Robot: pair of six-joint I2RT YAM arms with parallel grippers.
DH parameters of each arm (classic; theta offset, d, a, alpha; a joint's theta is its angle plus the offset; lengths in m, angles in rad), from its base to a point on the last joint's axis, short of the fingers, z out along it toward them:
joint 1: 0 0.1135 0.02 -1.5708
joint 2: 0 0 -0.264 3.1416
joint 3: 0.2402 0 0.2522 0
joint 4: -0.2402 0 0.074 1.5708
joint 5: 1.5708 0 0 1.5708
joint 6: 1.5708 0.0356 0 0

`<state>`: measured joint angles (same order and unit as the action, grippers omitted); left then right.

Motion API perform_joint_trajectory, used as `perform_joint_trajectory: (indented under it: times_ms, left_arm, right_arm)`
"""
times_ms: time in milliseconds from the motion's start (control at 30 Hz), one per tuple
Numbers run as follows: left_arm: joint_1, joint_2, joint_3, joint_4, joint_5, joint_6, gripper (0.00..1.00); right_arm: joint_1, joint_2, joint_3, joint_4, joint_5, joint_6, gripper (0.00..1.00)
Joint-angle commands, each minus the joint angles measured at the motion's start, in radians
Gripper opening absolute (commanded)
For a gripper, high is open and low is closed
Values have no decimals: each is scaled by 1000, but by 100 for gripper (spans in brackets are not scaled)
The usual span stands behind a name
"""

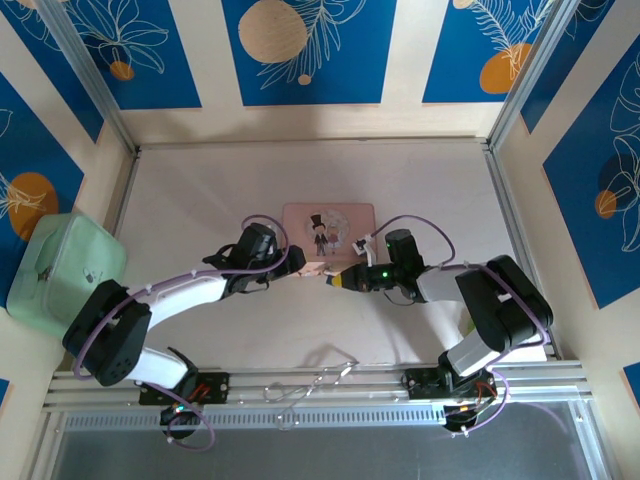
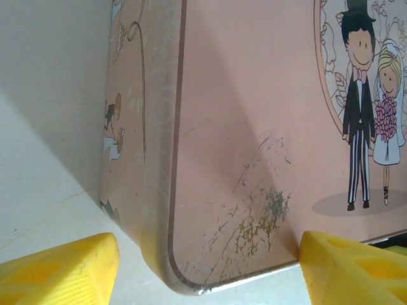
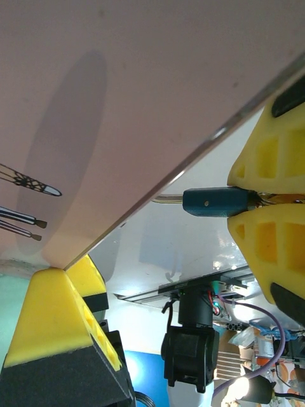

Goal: Unlock the padlock with the key

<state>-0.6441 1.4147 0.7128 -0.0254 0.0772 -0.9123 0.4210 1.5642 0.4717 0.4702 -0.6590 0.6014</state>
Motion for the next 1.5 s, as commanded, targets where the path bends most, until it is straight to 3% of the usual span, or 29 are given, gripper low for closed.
perform_joint_trajectory:
  times_ms: [0,267,633,1467]
  left_arm:
    - [9,-5,-32,-60,4,-1,75]
    - [11,-8,-47,-49,9,-10,74]
    - [29,-20,-51,-72,4,3,73]
    - [35,-12,-48,-78,13,7,67]
  right_arm:
    - [-3,50,5,-71,38,23,0]
    - [2,61,19,-106,66,23,0]
    - [-4,-36,-7,-193,102,24,0]
    - [27,61,70,-239,91,-9,0]
